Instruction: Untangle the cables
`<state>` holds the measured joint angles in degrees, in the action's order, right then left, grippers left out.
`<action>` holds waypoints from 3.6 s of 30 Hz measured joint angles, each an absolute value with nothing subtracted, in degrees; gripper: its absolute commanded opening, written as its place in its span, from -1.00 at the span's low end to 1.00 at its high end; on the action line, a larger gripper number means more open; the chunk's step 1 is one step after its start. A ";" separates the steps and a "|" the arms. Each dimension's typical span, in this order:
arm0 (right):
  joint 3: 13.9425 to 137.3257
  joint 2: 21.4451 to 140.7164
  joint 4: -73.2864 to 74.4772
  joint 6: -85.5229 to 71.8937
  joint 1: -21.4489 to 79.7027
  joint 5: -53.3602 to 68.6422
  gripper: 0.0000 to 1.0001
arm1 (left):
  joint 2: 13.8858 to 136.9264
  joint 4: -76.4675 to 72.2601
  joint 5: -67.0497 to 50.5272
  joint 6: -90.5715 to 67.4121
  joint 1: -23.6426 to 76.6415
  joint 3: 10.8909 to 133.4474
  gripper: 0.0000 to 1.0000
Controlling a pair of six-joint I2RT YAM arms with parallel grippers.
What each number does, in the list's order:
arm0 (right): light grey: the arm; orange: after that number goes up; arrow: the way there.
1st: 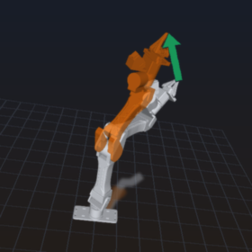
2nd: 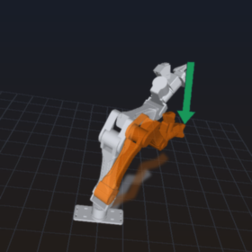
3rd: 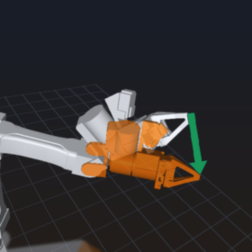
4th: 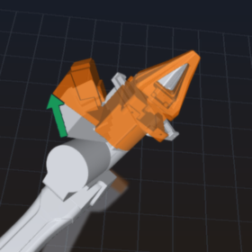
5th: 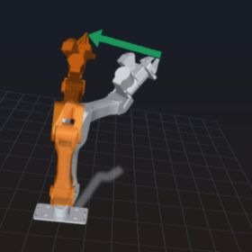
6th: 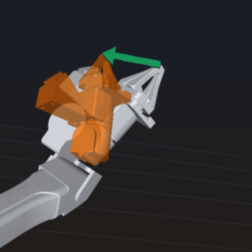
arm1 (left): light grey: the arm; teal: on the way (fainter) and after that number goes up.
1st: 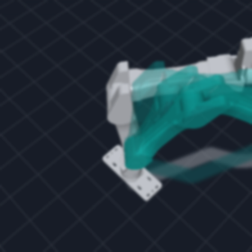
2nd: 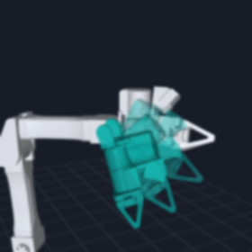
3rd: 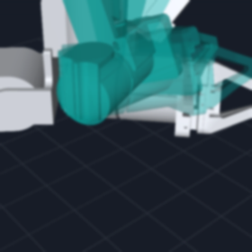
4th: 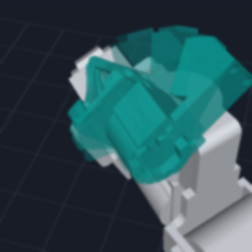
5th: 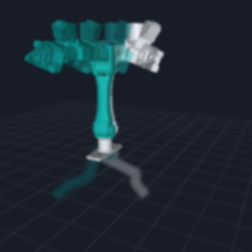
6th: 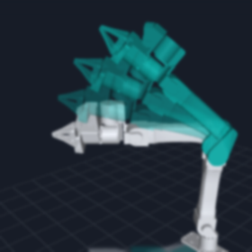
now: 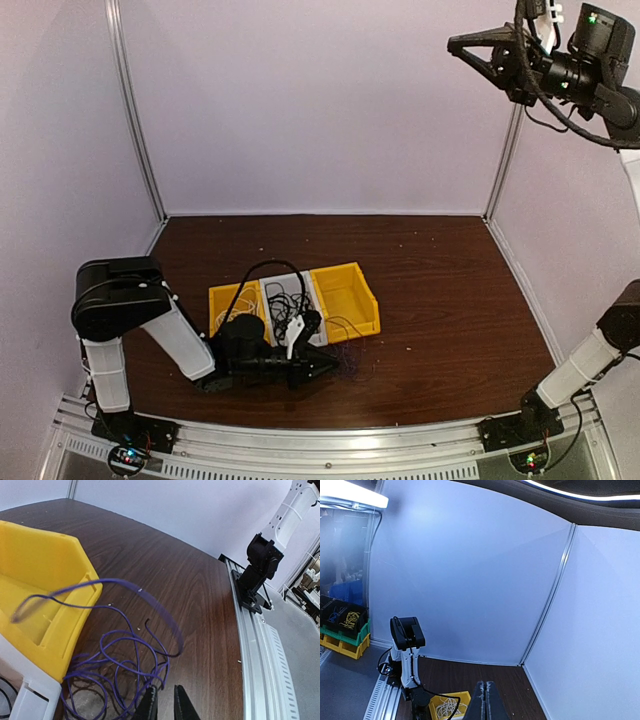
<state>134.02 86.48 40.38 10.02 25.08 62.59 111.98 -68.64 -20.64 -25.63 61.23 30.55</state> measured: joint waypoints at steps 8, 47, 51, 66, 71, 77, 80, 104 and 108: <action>121.10 82.04 38.65 12.97 22.92 61.84 -0.55 | 108.49 -65.06 -20.88 -25.50 61.23 29.71 -0.71; 79.00 96.14 41.52 31.22 41.78 43.92 -1.00 | 88.68 -49.15 0.03 -21.28 61.23 26.20 0.21; 86.48 90.26 44.14 31.09 43.22 46.78 -1.00 | 98.21 -52.77 -3.33 -19.00 61.23 32.14 0.21; 101.32 86.70 51.09 28.12 43.53 52.75 -1.00 | 116.38 -69.54 -10.35 -20.14 61.25 39.22 -0.87; 108.92 86.61 52.47 27.77 43.18 52.97 -1.00 | 116.68 -74.74 -10.76 -22.11 61.25 37.10 -1.00; 119.87 86.43 52.10 26.33 39.27 54.46 -1.00 | 117.58 -78.00 -10.74 -23.35 61.25 34.46 -1.00; 124.66 86.37 51.51 25.78 36.95 55.29 -1.00 | 117.64 -78.83 -10.70 -23.81 61.25 33.45 -1.00; 140.57 89.19 36.56 20.18 26.85 27.16 -1.00 | 105.58 -68.84 -2.72 -30.55 63.72 20.97 -1.00; 139.04 89.95 32.80 20.97 25.96 16.60 -1.00 | 103.35 -65.28 -0.91 -31.18 64.18 20.80 -1.00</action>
<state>139.04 89.95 32.80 20.97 25.96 16.60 103.35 -65.28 -0.91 -31.18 64.18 20.80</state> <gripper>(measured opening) 0.008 0.012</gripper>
